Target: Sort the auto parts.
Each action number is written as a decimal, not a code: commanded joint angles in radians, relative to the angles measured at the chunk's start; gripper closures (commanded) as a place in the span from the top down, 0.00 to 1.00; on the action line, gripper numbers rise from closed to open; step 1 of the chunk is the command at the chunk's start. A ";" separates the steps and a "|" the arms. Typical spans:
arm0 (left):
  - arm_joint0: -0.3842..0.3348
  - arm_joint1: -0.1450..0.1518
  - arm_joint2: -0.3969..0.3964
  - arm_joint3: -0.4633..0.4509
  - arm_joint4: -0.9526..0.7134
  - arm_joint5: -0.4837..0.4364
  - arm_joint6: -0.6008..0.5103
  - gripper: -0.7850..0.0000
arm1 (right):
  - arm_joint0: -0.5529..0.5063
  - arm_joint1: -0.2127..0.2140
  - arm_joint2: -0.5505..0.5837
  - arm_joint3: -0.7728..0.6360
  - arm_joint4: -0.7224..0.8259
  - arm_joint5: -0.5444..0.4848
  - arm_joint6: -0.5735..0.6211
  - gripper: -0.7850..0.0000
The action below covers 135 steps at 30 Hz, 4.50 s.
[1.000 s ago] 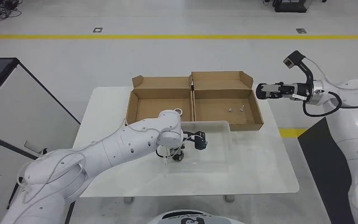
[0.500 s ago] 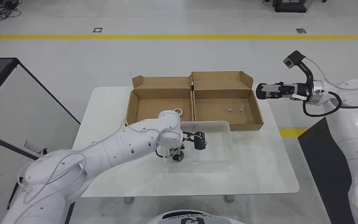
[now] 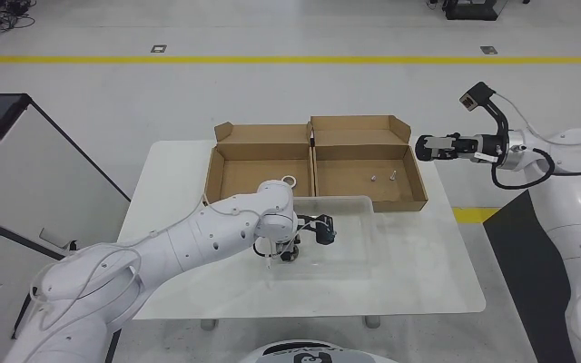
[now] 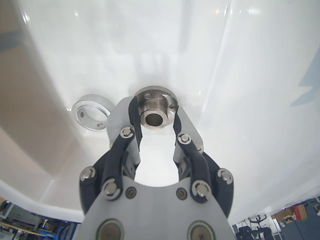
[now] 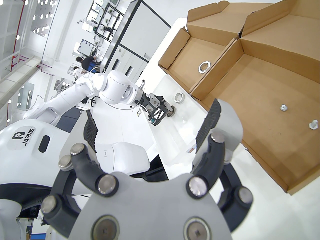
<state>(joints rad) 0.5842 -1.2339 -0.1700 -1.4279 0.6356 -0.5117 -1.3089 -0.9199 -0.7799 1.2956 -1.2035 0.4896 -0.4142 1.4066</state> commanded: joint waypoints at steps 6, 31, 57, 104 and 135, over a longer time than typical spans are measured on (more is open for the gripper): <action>0.004 -0.007 0.000 0.019 0.010 -0.006 0.006 0.16 | 0.000 0.000 0.000 0.000 0.000 0.000 0.000 1.00; -0.017 -0.015 0.000 0.018 0.004 0.002 -0.001 0.00 | 0.000 0.000 0.000 0.000 0.000 0.000 0.000 1.00; -0.016 -0.027 0.000 0.030 0.017 0.017 -0.017 0.32 | 0.000 0.000 0.000 0.000 0.000 0.000 0.000 1.00; -0.118 0.011 0.000 -0.051 -0.159 0.027 -0.026 0.00 | 0.000 0.000 0.000 0.000 0.000 0.000 0.000 1.00; 0.007 0.216 -0.356 -0.346 -0.363 -0.070 0.233 0.00 | 0.000 0.000 0.000 0.000 0.000 0.000 0.000 1.00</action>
<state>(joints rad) 0.5734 -1.0181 -0.5216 -1.7821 0.2980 -0.5820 -1.1203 -0.9199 -0.7799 1.2956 -1.2035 0.4896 -0.4142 1.4066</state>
